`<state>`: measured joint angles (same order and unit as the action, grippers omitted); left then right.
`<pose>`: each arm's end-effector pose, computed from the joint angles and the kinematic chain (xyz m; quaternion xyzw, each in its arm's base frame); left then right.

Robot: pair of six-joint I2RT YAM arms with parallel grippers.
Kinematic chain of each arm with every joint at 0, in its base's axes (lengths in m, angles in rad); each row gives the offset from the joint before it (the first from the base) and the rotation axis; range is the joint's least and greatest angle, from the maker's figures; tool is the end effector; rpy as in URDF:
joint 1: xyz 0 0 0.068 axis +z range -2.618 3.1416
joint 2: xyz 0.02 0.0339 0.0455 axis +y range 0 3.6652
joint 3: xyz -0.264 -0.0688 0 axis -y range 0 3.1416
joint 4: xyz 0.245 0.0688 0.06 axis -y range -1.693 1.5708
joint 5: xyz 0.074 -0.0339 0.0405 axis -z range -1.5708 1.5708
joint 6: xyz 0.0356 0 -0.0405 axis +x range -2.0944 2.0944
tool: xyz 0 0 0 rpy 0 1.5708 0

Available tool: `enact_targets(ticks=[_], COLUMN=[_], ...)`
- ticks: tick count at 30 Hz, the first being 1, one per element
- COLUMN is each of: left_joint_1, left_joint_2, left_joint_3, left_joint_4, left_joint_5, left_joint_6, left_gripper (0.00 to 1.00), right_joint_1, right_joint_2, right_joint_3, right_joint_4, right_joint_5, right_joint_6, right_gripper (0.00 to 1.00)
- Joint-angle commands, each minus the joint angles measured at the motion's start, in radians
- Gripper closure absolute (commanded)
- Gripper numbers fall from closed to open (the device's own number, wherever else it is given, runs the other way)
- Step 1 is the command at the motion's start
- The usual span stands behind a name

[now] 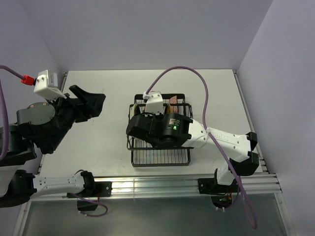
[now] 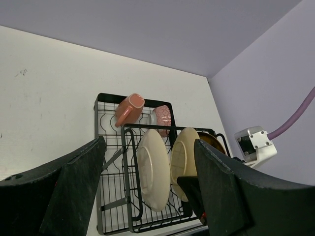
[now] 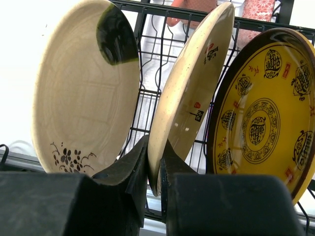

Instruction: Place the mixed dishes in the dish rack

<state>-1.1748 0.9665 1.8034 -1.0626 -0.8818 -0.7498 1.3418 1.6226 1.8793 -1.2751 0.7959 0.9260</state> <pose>0.0576 -0.0666 0.5312 -0.1107 0.7476 -0.2715 0.5960 0.0945 0.2935 0.4132 -0.0797 0.8896 0.0700 0.4442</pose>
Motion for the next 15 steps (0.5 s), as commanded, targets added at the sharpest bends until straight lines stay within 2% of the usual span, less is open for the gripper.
enact_targets(ticks=[1, 15], left_joint_1=[-0.005, -0.005], left_joint_2=[0.008, 0.034], left_joint_3=[-0.010, -0.018], left_joint_4=[0.013, 0.027], left_joint_5=[0.017, 0.027], left_joint_6=[-0.008, -0.003], left_gripper=[0.22, 0.22], right_joint_1=[-0.007, -0.006], right_joint_2=[-0.040, -0.092], right_joint_3=[0.047, 0.087], right_joint_4=[0.049, 0.074], right_joint_5=[0.022, -0.004], right_joint_6=[-0.016, -0.030], right_gripper=[1.00, 1.00])
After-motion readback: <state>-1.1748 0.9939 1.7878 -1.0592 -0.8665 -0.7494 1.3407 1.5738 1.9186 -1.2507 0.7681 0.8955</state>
